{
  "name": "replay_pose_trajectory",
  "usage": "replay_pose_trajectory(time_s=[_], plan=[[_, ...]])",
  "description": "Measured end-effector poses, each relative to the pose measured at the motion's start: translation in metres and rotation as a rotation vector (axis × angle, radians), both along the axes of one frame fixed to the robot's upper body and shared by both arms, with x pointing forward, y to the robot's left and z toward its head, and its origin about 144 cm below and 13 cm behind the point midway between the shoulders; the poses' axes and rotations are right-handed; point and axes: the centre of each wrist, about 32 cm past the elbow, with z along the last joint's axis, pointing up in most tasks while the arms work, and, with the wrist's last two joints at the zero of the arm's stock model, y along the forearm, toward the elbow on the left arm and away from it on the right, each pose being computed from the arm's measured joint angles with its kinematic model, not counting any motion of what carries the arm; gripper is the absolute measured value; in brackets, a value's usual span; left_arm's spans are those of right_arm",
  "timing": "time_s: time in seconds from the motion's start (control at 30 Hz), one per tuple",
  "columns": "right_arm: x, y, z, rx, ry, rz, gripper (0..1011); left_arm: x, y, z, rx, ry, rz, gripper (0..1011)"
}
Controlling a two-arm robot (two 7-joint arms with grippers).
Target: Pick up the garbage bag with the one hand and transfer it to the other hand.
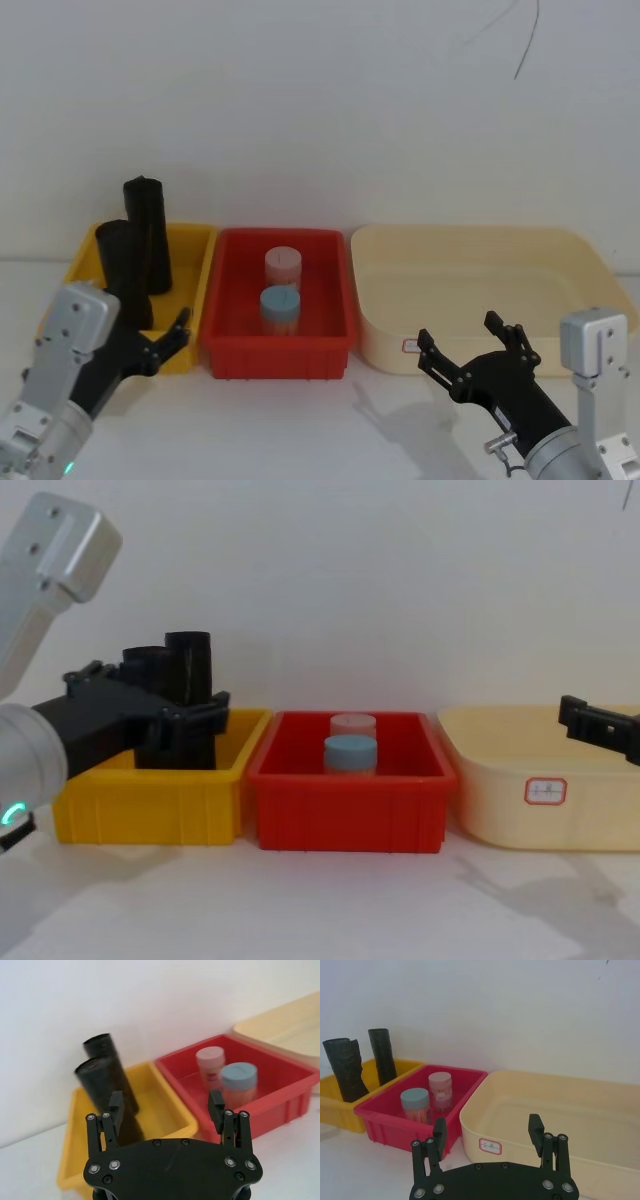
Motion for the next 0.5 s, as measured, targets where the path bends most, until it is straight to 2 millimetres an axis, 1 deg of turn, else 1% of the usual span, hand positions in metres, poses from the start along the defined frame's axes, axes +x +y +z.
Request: replay_pose_trajectory(time_s=[0.3,0.5], plan=[[0.0,0.0,0.0,0.0,0.0,0.0,1001,0.004,0.021,-0.005,0.008,0.001,0.067,1000],[0.0,0.0,0.0,0.0,0.0,0.0,1001,0.009,0.031,-0.005,0.003,0.004,0.087,1000]])
